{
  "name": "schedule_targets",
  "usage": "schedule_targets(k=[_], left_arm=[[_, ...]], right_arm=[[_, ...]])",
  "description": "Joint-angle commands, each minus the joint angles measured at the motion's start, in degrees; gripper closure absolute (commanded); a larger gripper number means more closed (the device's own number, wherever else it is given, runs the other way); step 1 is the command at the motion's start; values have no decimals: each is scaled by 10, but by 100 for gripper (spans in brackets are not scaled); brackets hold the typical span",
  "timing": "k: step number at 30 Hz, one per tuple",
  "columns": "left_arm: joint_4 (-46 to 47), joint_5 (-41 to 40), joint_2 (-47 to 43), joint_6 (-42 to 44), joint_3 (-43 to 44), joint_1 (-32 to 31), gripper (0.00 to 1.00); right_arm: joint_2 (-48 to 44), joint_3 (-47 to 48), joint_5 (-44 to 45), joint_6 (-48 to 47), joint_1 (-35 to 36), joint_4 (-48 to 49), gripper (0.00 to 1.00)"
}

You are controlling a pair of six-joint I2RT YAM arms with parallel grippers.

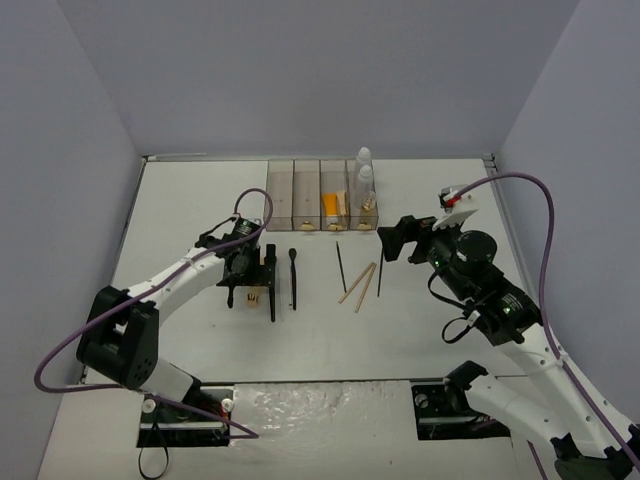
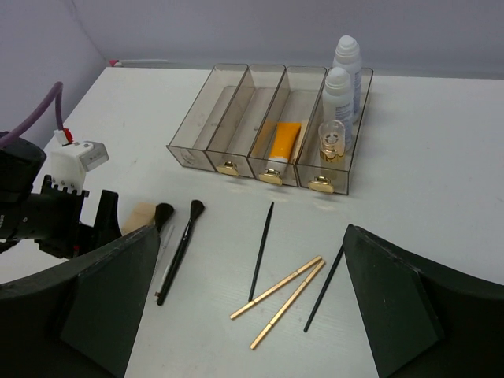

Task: Organize the makeup

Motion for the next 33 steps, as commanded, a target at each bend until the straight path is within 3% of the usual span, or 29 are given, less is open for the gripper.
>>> schedule_targets(k=[1, 7, 12, 17, 19, 24, 33], left_arm=[[27, -32, 11, -24, 14, -4, 14], [39, -44, 29, -27, -2, -4, 31], [49, -46, 46, -32, -9, -4, 35], [58, -46, 60, -37, -17, -4, 48], [60, -43, 60, -38, -19, -4, 55], [45, -49, 18, -42, -20, -4, 90], [2, -32, -71, -49, 92, -7, 92]], right_arm=[[-48, -18, 18, -9, -3, -22, 0], [-85, -32, 26, -28, -3, -61, 0], [-89, -41, 30, -36, -3, -66, 0], [-92, -44, 36, -38, -4, -67, 0], [-94, -44, 37, -39, -3, -67, 0], [-101, -45, 37, -38, -3, -68, 0], [-103, -47, 32, -37, -3, -71, 0]])
